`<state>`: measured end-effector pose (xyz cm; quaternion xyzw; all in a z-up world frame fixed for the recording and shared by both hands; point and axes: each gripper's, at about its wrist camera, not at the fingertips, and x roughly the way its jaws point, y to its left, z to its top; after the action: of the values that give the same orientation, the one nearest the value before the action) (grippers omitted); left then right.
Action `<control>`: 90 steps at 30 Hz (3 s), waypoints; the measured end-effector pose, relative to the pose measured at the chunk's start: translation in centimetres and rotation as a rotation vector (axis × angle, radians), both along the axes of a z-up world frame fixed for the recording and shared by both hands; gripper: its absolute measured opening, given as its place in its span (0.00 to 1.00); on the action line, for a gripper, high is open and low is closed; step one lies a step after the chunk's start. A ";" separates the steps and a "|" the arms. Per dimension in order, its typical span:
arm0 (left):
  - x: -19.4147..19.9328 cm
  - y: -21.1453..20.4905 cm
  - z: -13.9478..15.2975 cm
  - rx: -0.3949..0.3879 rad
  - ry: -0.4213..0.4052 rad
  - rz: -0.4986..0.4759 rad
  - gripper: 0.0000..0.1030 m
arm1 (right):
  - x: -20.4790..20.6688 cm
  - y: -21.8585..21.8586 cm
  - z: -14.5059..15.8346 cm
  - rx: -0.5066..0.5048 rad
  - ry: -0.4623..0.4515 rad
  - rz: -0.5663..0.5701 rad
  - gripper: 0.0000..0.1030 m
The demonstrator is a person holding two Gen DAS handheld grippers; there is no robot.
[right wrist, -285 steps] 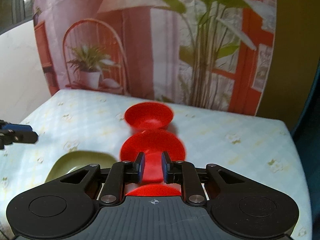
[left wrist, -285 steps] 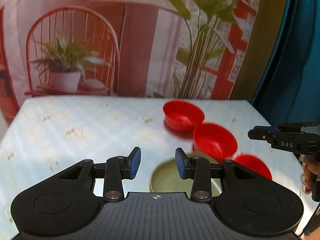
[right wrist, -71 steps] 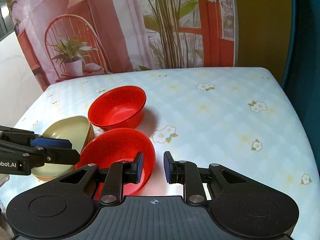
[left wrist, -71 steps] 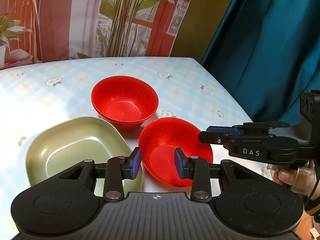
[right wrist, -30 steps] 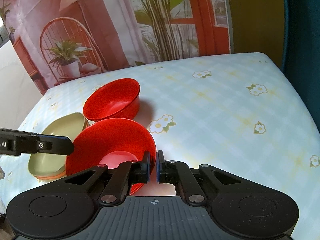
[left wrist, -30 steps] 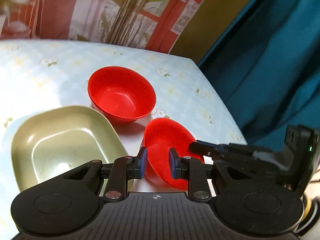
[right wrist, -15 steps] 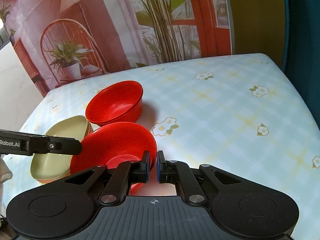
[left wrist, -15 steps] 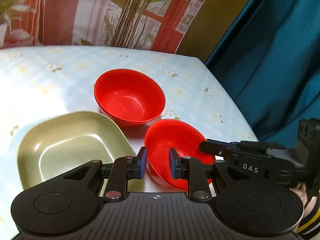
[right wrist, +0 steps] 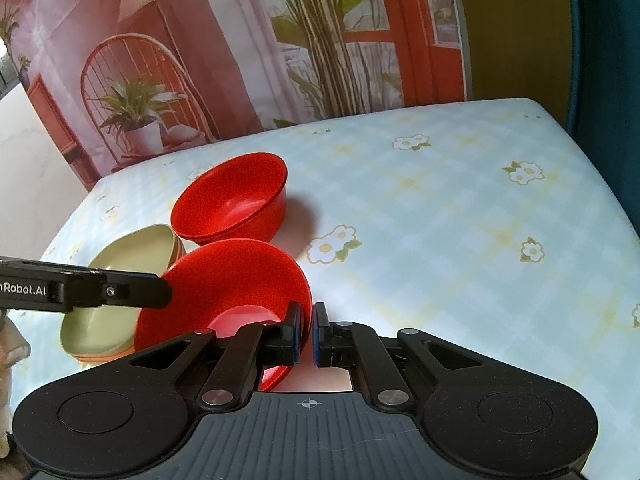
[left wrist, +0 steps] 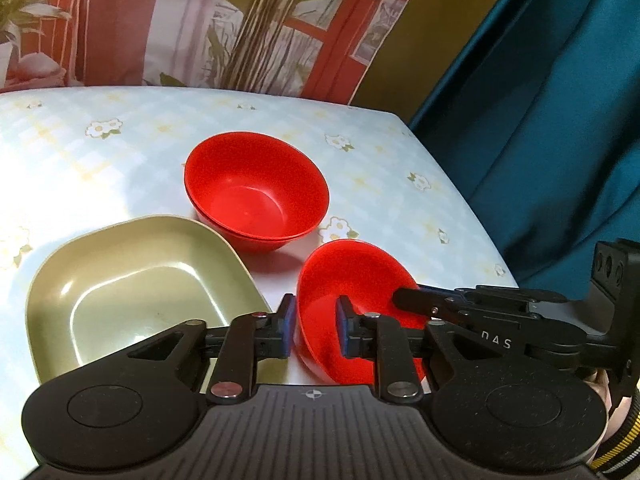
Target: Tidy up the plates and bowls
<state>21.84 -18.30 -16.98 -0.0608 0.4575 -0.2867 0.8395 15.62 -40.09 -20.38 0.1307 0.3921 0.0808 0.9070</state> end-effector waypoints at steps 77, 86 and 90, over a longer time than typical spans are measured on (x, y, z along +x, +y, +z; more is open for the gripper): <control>9.3 3.0 0.3 0.054 -0.070 0.152 0.14 | 12.0 2.7 2.9 -0.075 -0.064 -0.029 0.16; 8.7 3.4 0.9 0.060 -0.095 0.151 0.31 | 10.9 2.8 3.0 -0.100 -0.071 -0.035 0.33; 8.6 3.4 0.8 0.063 -0.089 0.151 0.31 | 10.5 2.7 2.8 -0.091 -0.068 -0.041 0.35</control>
<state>30.46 -14.87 -16.21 -0.0557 0.4225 -0.2103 0.8799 26.11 -37.40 -17.60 0.0945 0.3615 0.0486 0.9263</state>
